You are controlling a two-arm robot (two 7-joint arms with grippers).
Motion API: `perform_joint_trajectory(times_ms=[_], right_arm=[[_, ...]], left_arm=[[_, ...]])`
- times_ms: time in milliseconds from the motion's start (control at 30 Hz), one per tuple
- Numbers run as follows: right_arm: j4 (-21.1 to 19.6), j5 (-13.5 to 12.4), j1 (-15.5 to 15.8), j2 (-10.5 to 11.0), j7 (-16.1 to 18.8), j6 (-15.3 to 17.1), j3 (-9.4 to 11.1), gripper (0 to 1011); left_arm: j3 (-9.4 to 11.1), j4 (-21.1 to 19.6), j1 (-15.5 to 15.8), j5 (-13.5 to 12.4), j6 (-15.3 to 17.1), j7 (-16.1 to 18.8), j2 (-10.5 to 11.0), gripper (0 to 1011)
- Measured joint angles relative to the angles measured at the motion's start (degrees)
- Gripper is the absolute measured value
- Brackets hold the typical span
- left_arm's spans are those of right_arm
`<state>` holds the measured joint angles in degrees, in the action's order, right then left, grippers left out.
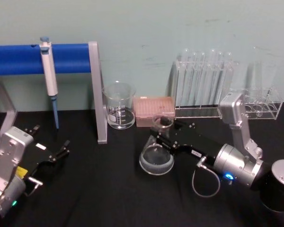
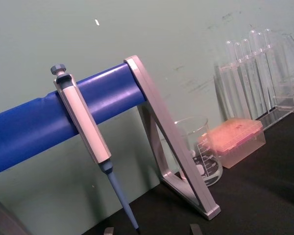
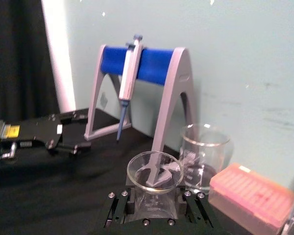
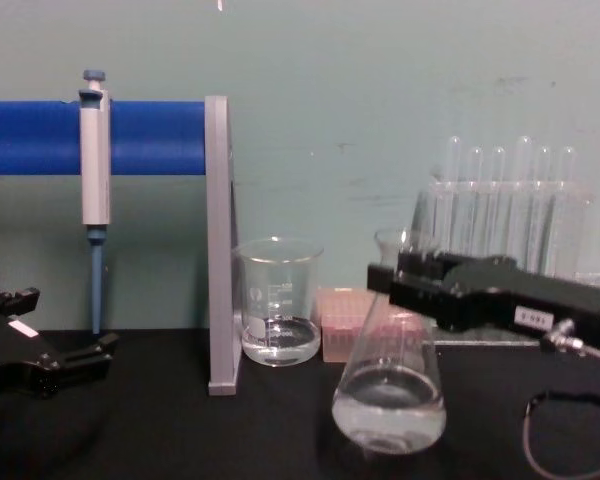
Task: Grasp the erlenmeyer flask with one hand, shake it three times, then place it back.
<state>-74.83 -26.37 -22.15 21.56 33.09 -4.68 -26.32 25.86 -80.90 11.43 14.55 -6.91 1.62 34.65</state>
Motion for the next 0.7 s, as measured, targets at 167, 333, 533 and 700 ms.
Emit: perform_joint_trajectory(times_ms=[167, 333, 533, 700], right_arm=[[-3.20, -0.59, 1.40, 0.40, -2.03, 1.00, 1.27, 449], [-6.92, -1.20, 3.10, 0.79, -4.35, 2.21, 2.67, 449], [-10.73, -1.45, 5.46, 0.85, -7.94, 3.10, 4.55, 449], [-12.98, -1.26, 7.09, 0.93, -10.11, 4.14, 5.64, 449]], left_arm=[[0.00, 0.00, 0.00, 0.00, 0.00, 0.00, 0.00, 1001], [0.00, 0.00, 0.00, 0.00, 0.00, 0.00, 0.00, 1001], [0.00, 0.00, 0.00, 0.00, 0.00, 0.00, 0.00, 1001], [0.00, 0.00, 0.00, 0.00, 0.00, 0.00, 0.00, 1001]])
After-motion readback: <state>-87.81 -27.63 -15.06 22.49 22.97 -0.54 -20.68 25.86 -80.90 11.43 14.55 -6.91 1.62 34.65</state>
